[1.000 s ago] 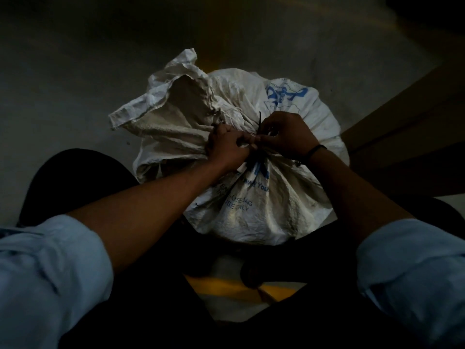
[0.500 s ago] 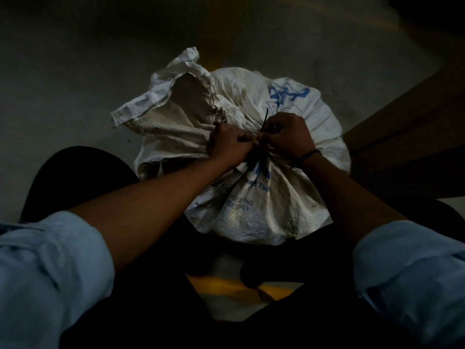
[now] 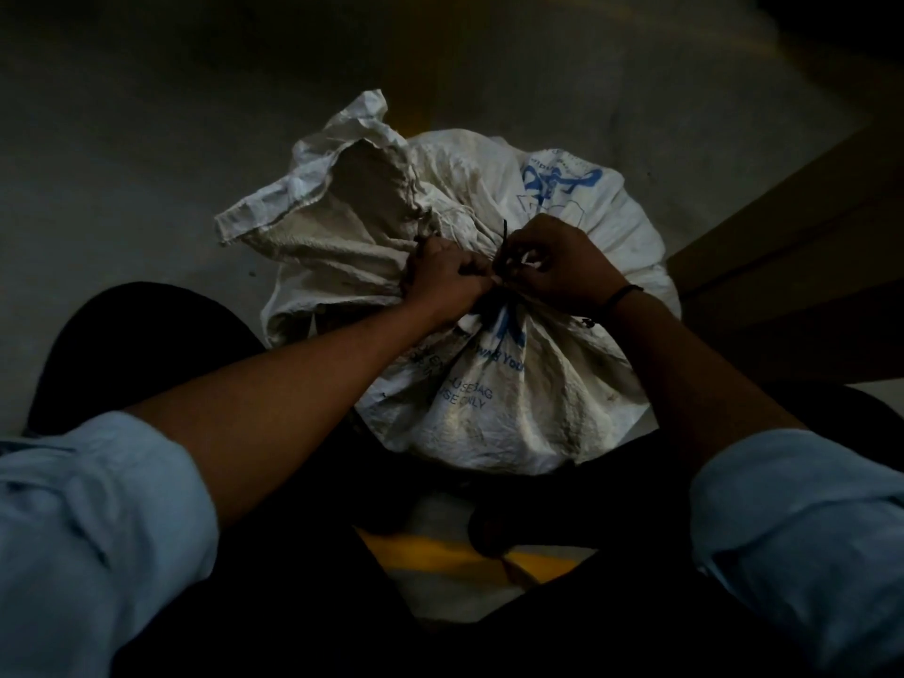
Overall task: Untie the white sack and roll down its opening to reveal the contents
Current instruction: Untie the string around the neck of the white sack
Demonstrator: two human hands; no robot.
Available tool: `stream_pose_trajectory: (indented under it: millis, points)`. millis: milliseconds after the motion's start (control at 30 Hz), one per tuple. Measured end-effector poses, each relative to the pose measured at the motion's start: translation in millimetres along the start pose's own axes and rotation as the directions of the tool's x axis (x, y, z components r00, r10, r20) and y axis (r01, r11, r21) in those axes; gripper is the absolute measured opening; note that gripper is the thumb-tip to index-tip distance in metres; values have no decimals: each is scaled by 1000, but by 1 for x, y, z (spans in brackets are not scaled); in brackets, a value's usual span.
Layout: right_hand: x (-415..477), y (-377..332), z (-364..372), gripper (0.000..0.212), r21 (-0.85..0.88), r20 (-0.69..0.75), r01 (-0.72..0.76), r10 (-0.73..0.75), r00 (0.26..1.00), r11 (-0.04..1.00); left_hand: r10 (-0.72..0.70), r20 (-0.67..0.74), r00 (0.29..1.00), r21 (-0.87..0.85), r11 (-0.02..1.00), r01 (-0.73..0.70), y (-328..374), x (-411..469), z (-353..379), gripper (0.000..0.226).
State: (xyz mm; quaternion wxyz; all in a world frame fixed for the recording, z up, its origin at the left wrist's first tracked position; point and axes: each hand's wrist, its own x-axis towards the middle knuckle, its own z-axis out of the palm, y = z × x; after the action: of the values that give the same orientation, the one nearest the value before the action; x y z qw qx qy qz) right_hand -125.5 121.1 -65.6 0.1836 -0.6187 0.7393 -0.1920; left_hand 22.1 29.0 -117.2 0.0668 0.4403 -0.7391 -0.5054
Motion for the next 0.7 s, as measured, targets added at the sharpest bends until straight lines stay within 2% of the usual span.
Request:
stream_pose_trajectory:
  millis: [100,300,400,567,700]
  points:
    - [0,0,2,14,-16,13,17,-16,1000,1000,-8,13,1000,18,1000,8,2,-4,-6,17]
    - [1,1,4,14,-42,28,76,-75,997,996,20,48,999,134,991,-27,3,-14,-18,17]
    - [1,1,8,12,-59,28,88,-87,996,994,1,60,998,164,986,-11,2,-16,-19,11]
    - [-8,-6,11,14,-191,12,124,-124,992,974,0,60,998,170,985,-10,3,-25,-25,12]
    - [-11,-10,12,15,-226,17,177,-177,984,958,21,78,997,205,978,-37,0,-28,-30,12]
